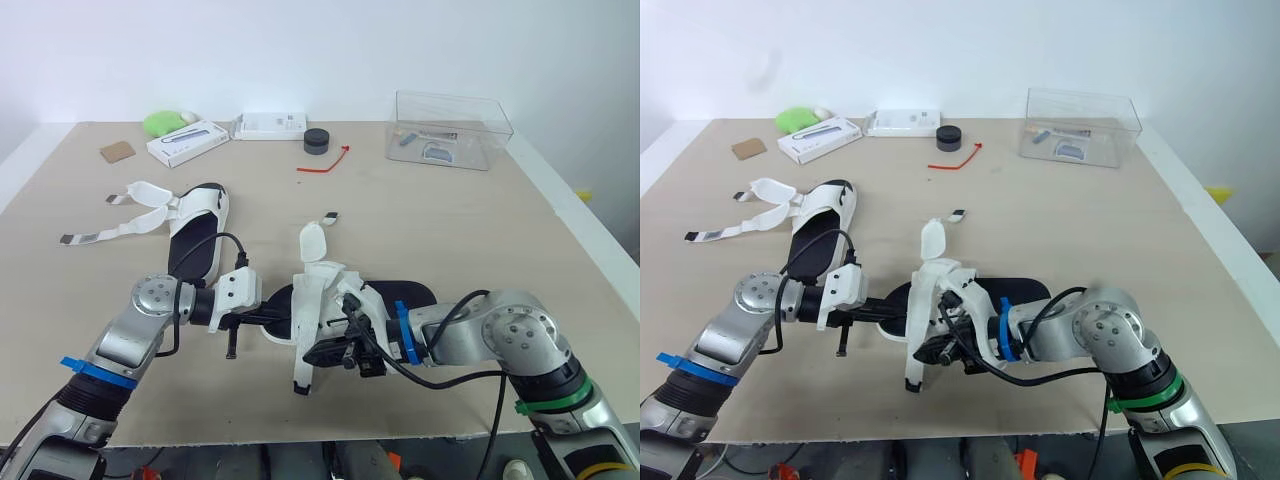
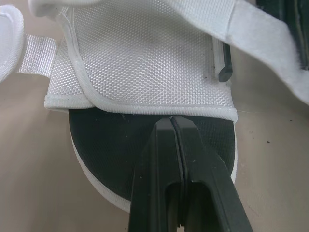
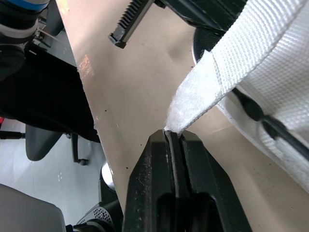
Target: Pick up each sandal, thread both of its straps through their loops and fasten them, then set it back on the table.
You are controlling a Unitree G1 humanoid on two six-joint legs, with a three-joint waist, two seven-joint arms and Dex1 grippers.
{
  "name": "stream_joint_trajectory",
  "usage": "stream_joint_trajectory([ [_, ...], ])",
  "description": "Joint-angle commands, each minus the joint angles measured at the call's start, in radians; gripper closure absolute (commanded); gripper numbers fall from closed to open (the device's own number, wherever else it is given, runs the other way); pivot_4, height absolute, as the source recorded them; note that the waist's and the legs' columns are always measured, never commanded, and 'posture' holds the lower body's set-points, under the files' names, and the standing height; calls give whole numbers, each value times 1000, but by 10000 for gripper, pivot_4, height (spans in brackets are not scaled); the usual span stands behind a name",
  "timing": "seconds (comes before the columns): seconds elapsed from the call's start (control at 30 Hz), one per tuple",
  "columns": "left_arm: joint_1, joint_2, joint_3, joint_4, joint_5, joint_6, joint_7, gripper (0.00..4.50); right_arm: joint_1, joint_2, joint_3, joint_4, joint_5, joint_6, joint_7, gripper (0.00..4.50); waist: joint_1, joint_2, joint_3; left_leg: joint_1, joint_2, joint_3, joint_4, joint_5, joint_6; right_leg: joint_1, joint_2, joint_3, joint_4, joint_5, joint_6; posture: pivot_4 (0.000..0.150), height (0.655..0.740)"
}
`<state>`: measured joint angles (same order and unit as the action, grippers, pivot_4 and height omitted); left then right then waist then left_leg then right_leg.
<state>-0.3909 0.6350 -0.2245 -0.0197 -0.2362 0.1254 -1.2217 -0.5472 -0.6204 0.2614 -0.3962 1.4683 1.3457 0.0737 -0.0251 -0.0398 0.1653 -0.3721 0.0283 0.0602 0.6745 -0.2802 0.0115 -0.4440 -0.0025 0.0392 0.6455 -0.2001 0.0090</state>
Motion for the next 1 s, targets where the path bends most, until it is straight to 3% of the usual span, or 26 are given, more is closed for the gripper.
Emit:
stream_joint_trajectory([
  [0.03, -13, 1, 14, 2, 3, -15, 4, 45000, -6, 2, -41, -2, 61, 1, -16, 44883, 0, 0, 0, 0, 0, 0, 0, 0, 0, 0, 0, 0, 0, 0, 0, 1500, 7400],
  [0.2, -16, -2, 10, 10, 5, -21, 5, 45000, -75, -60, -112, 106, 220, -17, -27, 44883, -1, 0, 0, 0, 0, 0, 0, 0, 0, 0, 0, 0, 0, 0, 0, 1500, 7400],
  [0.37, -26, -10, 6, 26, 9, -30, 4, 45000, -203, -123, -129, 221, 278, 12, -2, 44883, -2, 0, 0, 0, 0, 0, 0, 0, 0, 0, 1, 0, 0, 1, 1, 1500, 7400],
  [0.6, -39, -30, 4, 54, 18, -49, 9, 45000, -395, -150, -118, 435, 92, 125, 168, 44883, 0, 0, 0, -3, 0, 0, 0, -1, 2, -1, -1, -1, -2, 1, 0, 1500, 7400],
  [1.0, -13, -26, 8, 32, 20, -51, 16, 45000, -424, -122, -152, 513, -5, 269, 304, 44883, 0, 0, 0, -4, -1, 0, 0, -3, 5, -1, -1, -1, -4, 3, -4, 1500, 7400],
])
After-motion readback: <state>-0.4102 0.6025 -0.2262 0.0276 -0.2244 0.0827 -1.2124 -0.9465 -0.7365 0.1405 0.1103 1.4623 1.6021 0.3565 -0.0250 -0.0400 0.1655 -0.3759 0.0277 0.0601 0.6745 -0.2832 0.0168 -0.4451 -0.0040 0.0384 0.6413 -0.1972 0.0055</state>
